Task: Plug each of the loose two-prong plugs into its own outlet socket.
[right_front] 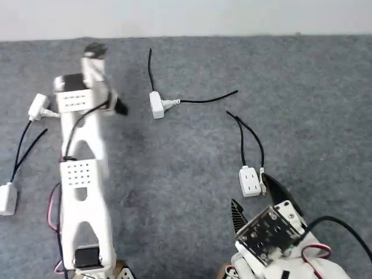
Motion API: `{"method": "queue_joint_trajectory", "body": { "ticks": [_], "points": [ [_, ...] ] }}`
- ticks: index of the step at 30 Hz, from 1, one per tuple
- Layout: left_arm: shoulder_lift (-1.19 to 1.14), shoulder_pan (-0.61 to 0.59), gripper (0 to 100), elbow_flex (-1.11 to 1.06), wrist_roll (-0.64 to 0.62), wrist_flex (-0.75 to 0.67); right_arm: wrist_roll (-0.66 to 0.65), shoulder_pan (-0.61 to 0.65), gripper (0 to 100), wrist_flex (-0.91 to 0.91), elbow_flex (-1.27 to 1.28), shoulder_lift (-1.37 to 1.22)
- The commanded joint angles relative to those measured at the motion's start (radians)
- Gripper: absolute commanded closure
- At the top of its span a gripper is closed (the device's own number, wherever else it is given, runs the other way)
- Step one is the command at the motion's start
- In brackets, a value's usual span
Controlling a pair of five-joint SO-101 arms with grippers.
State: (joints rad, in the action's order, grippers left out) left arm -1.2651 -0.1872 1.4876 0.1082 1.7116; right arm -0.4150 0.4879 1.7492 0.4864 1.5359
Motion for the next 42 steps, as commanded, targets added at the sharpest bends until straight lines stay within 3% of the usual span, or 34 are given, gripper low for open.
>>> {"method": "queue_joint_trajectory", "body": {
  "ticks": [1, 7, 11, 14, 20, 27, 34, 42],
  "points": [
    [0.072, 0.066, 69, 0.048, -0.095, 0.04, -0.009, 0.002, 76.3, -0.016, 0.008, -0.097],
    [0.072, 0.13, 69, 0.048, -0.137, 0.044, 0.005, -0.002, 76.2, -0.099, 0.002, -0.381],
    [0.08, 0.155, 69, 0.045, -0.141, 0.049, 0.117, -0.088, 76.2, -0.209, 0.002, -0.561],
    [0.129, 0.153, 69, -0.002, -0.143, 0.055, 0.12, -0.157, 76.4, -0.243, 0.006, -0.69],
    [0.437, 0.161, 69, -0.314, -0.15, 0.051, 0.127, -0.232, 76.4, -0.291, 0.02, -0.872],
    [0.81, 0.172, 69, -0.687, -0.15, 0.037, 0.123, -0.278, 76.4, -0.473, 0.17, -0.957],
    [1.008, 0.166, 69, -1.142, -0.15, -0.221, 0.118, -0.383, 76.4, -0.499, 0.252, -0.975],
    [1.264, 0.127, 69, -1.523, -0.153, -0.517, 0.091, -0.387, 76.3, -0.641, 0.425, -0.978]
  ]
}}
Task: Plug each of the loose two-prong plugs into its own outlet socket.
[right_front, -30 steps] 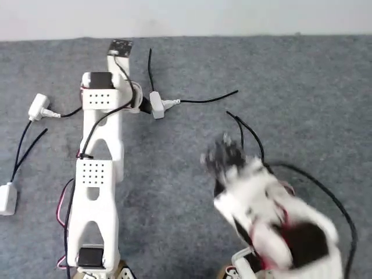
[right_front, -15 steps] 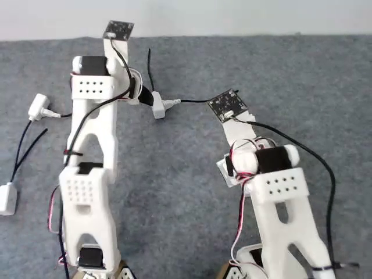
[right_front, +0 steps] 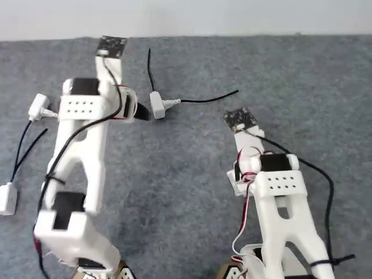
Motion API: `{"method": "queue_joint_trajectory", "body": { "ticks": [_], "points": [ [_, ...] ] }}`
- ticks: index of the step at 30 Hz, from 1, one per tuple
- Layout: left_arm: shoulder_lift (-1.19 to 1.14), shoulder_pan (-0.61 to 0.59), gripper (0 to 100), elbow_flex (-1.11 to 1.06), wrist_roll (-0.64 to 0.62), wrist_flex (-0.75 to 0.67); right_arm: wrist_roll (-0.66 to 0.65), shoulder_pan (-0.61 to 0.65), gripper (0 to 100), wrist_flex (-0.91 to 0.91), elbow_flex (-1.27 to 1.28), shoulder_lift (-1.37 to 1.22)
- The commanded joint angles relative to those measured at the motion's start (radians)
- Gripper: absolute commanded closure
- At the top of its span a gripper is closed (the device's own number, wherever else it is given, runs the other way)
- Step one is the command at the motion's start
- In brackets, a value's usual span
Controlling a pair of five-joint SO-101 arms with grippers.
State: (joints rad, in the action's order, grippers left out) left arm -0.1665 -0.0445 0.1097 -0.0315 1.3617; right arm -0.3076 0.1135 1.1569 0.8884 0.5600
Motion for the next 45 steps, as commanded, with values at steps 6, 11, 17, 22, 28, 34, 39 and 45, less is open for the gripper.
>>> {"method": "queue_joint_trajectory", "body": {
  "ticks": [6, 11, 17, 22, 28, 34, 39, 45],
  "points": [
    [0.308, -0.02, 69, -0.469, -0.015, -0.531, -0.025, -0.013, 76.2, -0.105, 0.089, -0.002],
    [0.379, -0.021, 69, -0.682, -0.011, -0.813, -0.026, -0.012, 76.2, -0.12, 0.094, -0.002],
    [0.384, -0.021, 69, -0.773, -0.009, -0.957, -0.026, 0.001, 76.1, -0.166, 0.097, -0.004],
    [0.382, -0.021, 69, -0.782, -0.009, -0.973, -0.02, 0.041, 76.1, -0.189, 0.101, -0.044],
    [0.379, -0.023, 69, -0.783, -0.009, -0.977, -0.018, 0.035, 76.1, -0.3, 0.08, -0.229],
    [0.379, -0.023, 69, -0.783, -0.009, -0.977, -0.018, 0.035, 76.4, -0.236, -0.052, -0.377],
    [0.379, -0.023, 69, -0.783, -0.009, -0.979, -0.025, 0.035, 78.6, -0.199, -0.109, -0.449],
    [0.377, -0.023, 69, -0.783, -0.009, -0.979, -0.025, 0.035, 98.7, -0.219, -0.109, -0.455]
  ]
}}
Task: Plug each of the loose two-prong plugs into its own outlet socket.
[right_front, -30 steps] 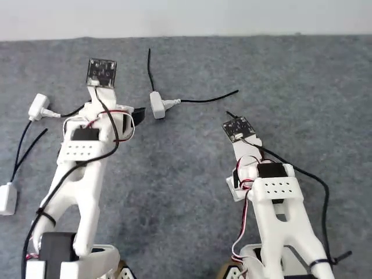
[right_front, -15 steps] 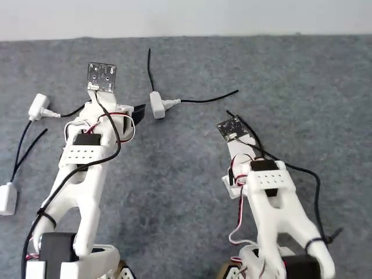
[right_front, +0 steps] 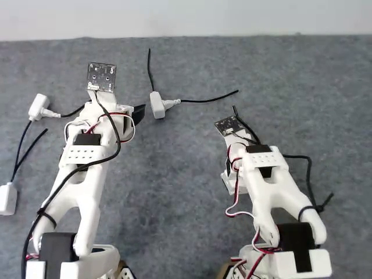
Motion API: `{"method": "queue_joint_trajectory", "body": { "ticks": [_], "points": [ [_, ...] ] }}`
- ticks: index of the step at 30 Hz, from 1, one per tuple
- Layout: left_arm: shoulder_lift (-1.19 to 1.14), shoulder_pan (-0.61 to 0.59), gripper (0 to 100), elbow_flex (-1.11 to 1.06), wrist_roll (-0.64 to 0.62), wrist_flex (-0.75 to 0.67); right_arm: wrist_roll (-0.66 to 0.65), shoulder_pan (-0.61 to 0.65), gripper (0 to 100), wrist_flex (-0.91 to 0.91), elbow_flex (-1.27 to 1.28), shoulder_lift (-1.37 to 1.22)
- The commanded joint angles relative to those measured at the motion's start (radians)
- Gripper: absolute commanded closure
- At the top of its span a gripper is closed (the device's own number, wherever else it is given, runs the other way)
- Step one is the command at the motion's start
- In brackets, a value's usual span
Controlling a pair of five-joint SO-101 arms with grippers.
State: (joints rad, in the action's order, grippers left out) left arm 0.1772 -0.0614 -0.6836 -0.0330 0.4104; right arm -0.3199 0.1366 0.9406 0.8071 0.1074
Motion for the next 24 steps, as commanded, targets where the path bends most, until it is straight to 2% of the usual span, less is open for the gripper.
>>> {"method": "queue_joint_trajectory", "body": {
  "ticks": [1, 7, 13, 18, 24],
  "points": [
    [0.034, -0.006, 69, 0.01, -0.008, -0.028, -0.009, 0.01, 96.9, -0.004, -0.028, -0.002],
    [0.034, -0.006, 69, 0.01, -0.006, -0.028, -0.012, -0.015, 98.9, -0.008, -0.023, -0.001],
    [0.034, -0.008, 69, 0.01, -0.006, -0.028, -0.035, 0.065, 99.1, -0.019, -0.031, 0.001],
    [0.034, -0.038, 69, 0.01, -0.011, -0.051, -0.015, 0.176, 99.1, -0.022, -0.11, -0.01],
    [0.041, -0.038, 69, -0.025, -0.012, -0.095, 0.009, 0.395, 99.1, -0.022, -0.224, -0.012]
  ]
}}
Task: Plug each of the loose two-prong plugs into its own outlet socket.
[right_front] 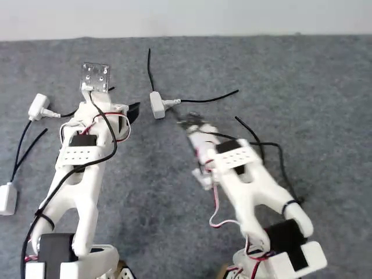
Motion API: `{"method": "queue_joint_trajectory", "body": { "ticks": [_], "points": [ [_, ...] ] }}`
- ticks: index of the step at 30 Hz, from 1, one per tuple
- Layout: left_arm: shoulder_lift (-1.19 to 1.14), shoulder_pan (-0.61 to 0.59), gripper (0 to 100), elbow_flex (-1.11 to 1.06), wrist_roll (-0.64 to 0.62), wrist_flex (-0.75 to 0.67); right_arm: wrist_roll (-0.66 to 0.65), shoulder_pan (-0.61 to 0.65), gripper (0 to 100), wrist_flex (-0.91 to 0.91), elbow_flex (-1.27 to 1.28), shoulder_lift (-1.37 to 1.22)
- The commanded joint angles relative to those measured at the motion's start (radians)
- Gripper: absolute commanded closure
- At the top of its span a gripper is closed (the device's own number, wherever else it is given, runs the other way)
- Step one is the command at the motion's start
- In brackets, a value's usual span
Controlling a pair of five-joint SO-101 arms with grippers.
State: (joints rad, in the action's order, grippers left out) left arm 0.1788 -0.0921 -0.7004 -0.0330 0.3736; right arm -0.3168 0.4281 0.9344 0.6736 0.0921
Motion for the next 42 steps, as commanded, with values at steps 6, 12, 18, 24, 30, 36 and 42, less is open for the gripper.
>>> {"method": "queue_joint_trajectory", "body": {
  "ticks": [6, 12, 18, 24, 30, 36, 42],
  "points": [
    [0.041, -0.008, 69, -0.016, -0.009, -0.071, -0.058, 0.251, 98.7, -0.053, -0.144, 0.004],
    [0.04, -0.008, 69, -0.016, -0.008, -0.072, -0.058, 0.217, 81.4, -0.007, -0.144, 0.004],
    [0.04, -0.005, 69, -0.016, -0.008, -0.074, -0.066, 0.097, 69.1, 0.097, -0.149, 0.013],
    [0.034, -0.003, 69, -0.016, -0.006, -0.072, -0.066, 0.019, 69.1, 0.17, -0.167, 0.044],
    [0.038, -0.003, 69, -0.016, -0.006, -0.072, -0.124, -0.251, 69.1, 0.259, -0.138, 0.117],
    [0.038, -0.002, 69, -0.016, -0.006, -0.074, -0.089, -0.464, 69.1, 0.259, -0.058, 0.133],
    [0.037, -0.003, 69, -0.016, -0.006, -0.074, -0.017, -0.506, 69.1, 0.252, -0.006, 0.13]
  ]
}}
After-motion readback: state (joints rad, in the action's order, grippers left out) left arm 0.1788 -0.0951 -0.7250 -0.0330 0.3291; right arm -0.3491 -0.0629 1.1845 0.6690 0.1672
